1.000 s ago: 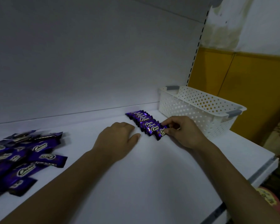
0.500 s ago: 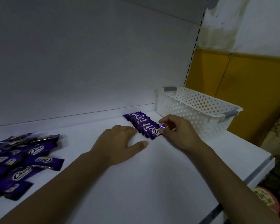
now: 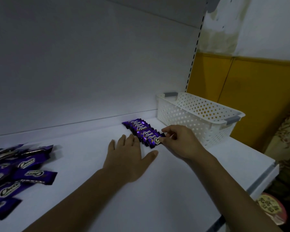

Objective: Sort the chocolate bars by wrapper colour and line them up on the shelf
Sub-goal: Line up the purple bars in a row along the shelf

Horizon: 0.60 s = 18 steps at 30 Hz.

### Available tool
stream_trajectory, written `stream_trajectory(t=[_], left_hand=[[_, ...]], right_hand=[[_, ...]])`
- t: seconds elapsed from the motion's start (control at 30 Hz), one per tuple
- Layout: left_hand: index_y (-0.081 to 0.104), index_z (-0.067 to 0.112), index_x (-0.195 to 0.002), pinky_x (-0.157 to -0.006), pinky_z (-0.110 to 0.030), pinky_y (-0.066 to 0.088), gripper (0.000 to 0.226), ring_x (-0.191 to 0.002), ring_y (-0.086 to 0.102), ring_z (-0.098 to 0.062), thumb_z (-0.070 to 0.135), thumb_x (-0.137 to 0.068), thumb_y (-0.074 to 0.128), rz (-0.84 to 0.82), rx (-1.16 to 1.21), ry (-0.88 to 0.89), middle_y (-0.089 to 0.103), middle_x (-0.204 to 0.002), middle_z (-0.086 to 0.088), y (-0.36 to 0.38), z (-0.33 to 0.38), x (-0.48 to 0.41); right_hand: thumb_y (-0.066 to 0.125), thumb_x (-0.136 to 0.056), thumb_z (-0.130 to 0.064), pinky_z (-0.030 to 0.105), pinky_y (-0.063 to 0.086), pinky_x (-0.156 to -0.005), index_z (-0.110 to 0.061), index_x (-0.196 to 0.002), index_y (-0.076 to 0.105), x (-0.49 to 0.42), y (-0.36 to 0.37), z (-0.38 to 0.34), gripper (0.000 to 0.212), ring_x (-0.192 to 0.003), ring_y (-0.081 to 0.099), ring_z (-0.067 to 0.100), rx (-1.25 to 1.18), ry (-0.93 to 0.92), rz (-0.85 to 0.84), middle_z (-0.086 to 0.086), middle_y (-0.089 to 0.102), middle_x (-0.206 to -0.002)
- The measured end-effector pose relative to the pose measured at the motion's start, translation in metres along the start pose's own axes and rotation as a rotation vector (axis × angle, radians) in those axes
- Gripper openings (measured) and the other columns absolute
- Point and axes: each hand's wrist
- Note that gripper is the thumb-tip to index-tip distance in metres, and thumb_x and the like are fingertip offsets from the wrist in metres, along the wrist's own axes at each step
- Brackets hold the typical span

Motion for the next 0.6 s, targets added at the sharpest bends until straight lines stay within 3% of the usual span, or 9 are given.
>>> stream_trajectory(t=[0.27,0.43,0.5,0.6], left_hand=[[0.01,0.019,-0.153,-0.117,-0.046,0.006,0.085,-0.147,0.006,-0.022,0.073,-0.087,0.012,0.018,-0.012,0.012,0.009,-0.161,-0.001,0.001,0.0,-0.002],[0.016,0.016,-0.152,-0.117,-0.043,0.011,0.083,-0.145,0.016,-0.019,0.07,-0.089,0.019,0.079,0.049,-0.001,0.019,-0.159,-0.001,0.002,0.0,-0.001],[0.019,0.016,-0.151,-0.116,-0.037,0.014,0.078,-0.143,0.021,-0.019,0.066,-0.092,0.025,0.147,0.072,0.006,0.023,-0.157,-0.003,-0.003,0.002,0.0],[0.019,0.019,-0.151,-0.115,-0.031,0.013,0.072,-0.144,0.018,-0.018,0.061,-0.094,0.031,0.201,0.067,0.049,0.019,-0.159,-0.003,-0.017,0.001,0.011]], right_hand=[[0.071,-0.082,-0.024,0.017,0.04,-0.064,-0.016,-0.112,0.066,-0.001,0.003,0.004,0.031,-0.072,0.053,0.004,-0.02,-0.003,0.017,-0.01,0.057,-0.083],[0.067,-0.083,-0.029,0.013,0.035,-0.06,-0.028,-0.115,0.057,0.003,0.007,0.0,0.033,-0.076,0.05,0.0,0.079,-0.113,0.196,-0.016,0.051,-0.092],[0.065,-0.084,-0.03,0.013,0.037,-0.064,-0.027,-0.116,0.056,0.005,0.006,-0.005,0.033,-0.083,0.05,0.001,0.091,-0.206,0.245,-0.013,0.053,-0.098],[0.064,-0.084,-0.024,0.022,0.041,-0.078,-0.02,-0.119,0.058,0.009,-0.002,-0.013,0.035,-0.1,0.052,0.01,0.126,-0.325,0.253,-0.004,0.059,-0.11]])
Point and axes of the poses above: each hand's wrist, its own x-axis away from the middle knuckle, its own y-axis out of the palm, z = x × y
